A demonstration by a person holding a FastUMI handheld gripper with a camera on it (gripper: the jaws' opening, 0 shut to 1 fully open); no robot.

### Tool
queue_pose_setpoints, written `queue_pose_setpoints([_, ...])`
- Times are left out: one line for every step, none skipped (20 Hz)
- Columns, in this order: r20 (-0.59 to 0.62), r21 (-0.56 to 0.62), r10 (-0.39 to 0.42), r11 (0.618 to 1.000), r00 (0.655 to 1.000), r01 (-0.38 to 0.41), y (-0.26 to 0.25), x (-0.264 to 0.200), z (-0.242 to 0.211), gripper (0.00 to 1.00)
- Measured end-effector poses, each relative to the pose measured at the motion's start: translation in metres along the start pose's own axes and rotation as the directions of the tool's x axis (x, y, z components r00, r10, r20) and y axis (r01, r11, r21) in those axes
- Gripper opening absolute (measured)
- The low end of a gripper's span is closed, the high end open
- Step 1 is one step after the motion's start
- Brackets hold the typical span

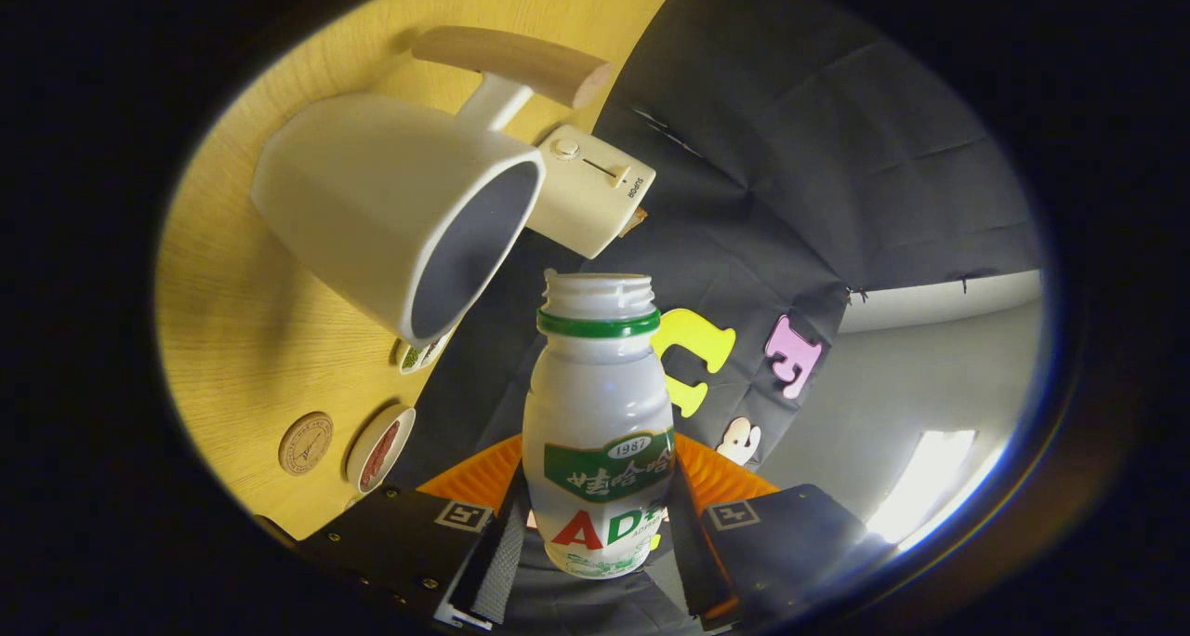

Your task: Take the bottle from table, then pour the juice into the cup, finally place the bottle on the coaster

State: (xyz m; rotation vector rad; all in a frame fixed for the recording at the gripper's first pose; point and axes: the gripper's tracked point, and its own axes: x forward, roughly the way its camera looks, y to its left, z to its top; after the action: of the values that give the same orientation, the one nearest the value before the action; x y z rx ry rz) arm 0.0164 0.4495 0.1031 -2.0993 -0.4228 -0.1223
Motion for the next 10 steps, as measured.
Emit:
queue_pose_setpoints([0.002,-0.003,-0.001,1.0,1.0,0.001,-0.0011,0.0012,0.0006,0.69])
queue_pose_setpoints([0.003,-0.004,-0.004,1.0,1.0,0.004,-0.0014,0.0008,0.0008,0.69])
queue_pose_setpoints([0.004,-0.005,-0.007,1.0,1.0,0.007,-0.0019,0.0013,0.0006,0.69])
queue_pose_setpoints([0.005,-0.003,-0.01,1.0,1.0,0.01,-0.0022,0.0016,0.0004,0.69])
queue_pose_setpoints([0.006,-0.003,-0.012,1.0,1.0,0.012,-0.0022,0.0019,0.0006,0.69])
queue_pose_setpoints([0.005,-0.005,-0.014,1.0,1.0,0.014,-0.0026,0.0022,0.0004,0.69])
queue_pose_setpoints([0.008,-0.005,-0.016,1.0,1.0,0.016,-0.0027,0.0019,0.0012,0.69])
queue_pose_setpoints([0.008,-0.005,-0.018,1.0,1.0,0.018,-0.0021,0.0013,0.0015,0.69])
queue_pose_setpoints([0.009,-0.005,-0.02,1.0,1.0,0.02,-0.0014,0.0014,0.001,0.69])
queue_pose_setpoints([0.01,-0.004,-0.018,1.0,1.0,0.018,-0.0003,0.0028,-0.0004,0.69])
